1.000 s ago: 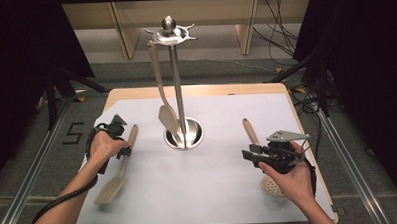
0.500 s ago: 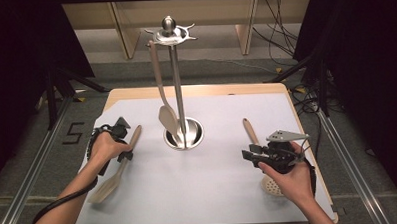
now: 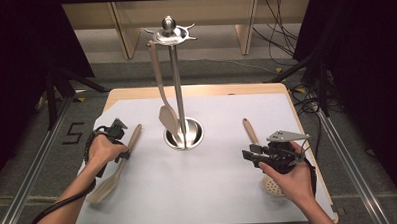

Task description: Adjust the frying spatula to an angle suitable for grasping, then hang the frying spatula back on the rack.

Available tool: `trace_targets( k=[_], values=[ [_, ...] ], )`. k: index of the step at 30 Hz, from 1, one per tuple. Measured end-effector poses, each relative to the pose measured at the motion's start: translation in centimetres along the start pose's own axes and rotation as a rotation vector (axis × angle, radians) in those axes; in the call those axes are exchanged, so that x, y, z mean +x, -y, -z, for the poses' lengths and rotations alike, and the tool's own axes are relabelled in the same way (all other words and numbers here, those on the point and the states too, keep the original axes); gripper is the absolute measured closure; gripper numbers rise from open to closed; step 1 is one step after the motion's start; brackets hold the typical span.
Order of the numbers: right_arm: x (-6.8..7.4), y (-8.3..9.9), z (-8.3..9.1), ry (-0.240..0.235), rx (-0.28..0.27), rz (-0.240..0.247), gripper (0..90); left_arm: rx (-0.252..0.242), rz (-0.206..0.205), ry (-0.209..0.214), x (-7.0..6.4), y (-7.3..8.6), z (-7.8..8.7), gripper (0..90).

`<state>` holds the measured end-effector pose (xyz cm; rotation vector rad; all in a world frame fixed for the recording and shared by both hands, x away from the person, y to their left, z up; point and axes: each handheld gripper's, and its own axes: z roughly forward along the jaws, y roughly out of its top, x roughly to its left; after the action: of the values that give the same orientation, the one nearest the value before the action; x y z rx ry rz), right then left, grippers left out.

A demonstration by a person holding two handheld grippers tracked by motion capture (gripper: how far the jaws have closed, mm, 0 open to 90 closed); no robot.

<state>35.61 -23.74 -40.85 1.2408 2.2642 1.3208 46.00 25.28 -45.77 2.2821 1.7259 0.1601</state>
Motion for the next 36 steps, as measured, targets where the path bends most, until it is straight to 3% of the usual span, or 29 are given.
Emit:
trace_targets(
  k=[3,5,7,8,9,11,14,15,18,21,24,26,28,29,33,34,36],
  values=[
    [0.0,0.0,0.0,-0.005,0.005,-0.01,59.8,-0.078,-0.025,0.025,0.3,0.8,1.0,76.5],
    [0.0,0.0,-0.1,0.007,-0.036,-0.007,59.8,-0.153,-0.015,0.02,0.3,1.3,1.6,76.5],
    [0.1,0.0,-0.1,-0.01,-0.01,-0.027,59.8,-0.193,-0.034,0.028,0.3,1.9,2.3,76.5],
    [0.2,0.1,-0.1,-0.009,-0.011,-0.035,59.8,-0.238,-0.022,0.032,0.2,2.3,2.6,76.5],
    [-0.1,0.0,0.0,0.01,-0.012,0.005,59.8,-0.263,-0.036,0.04,0.3,2.6,2.9,76.5],
    [0.1,0.1,0.1,0.0,-0.009,-0.031,59.8,-0.329,-0.036,0.038,0.2,3.4,3.6,76.5],
    [0.1,0.1,0.0,-0.009,-0.014,-0.048,59.9,-0.42,-0.056,0.049,0.1,4.3,4.7,76.5],
    [0.0,0.0,0.3,0.009,-0.007,-0.033,59.9,-0.434,-0.068,0.055,0.1,4.6,5.1,76.6],
    [0.0,0.0,0.3,0.002,-0.024,-0.032,59.9,-0.487,-0.097,0.065,0.1,5.4,5.9,76.6],
    [0.2,-0.1,0.4,0.007,-0.017,-0.038,59.9,-0.572,-0.11,0.069,-0.1,6.1,6.4,76.6],
    [0.0,-0.1,0.5,0.02,-0.047,0.011,59.9,-0.628,-0.121,0.057,-0.3,6.7,7.0,76.6],
    [0.4,-0.1,0.5,-0.001,-0.035,-0.039,59.9,-0.662,-0.107,0.067,-0.4,6.9,7.2,76.6],
    [0.4,-0.1,0.8,0.013,-0.029,-0.04,59.9,-0.684,-0.106,0.061,-0.5,7.1,7.5,76.6],
    [0.4,-0.1,0.7,0.006,-0.053,-0.039,60.0,-0.7,-0.103,0.074,-0.5,7.2,7.5,76.6],
    [0.4,-0.3,1.0,0.014,-0.032,-0.057,60.0,-0.741,-0.11,0.073,-0.8,7.4,8.1,76.6],
    [0.1,-0.4,0.9,0.022,-0.045,-0.003,60.0,-0.752,-0.11,0.07,-0.9,7.5,8.3,76.7],
    [0.3,-0.4,0.7,0.008,-0.049,-0.032,60.0,-0.771,-0.108,0.076,-1.1,7.5,8.6,76.6]
  ],
)
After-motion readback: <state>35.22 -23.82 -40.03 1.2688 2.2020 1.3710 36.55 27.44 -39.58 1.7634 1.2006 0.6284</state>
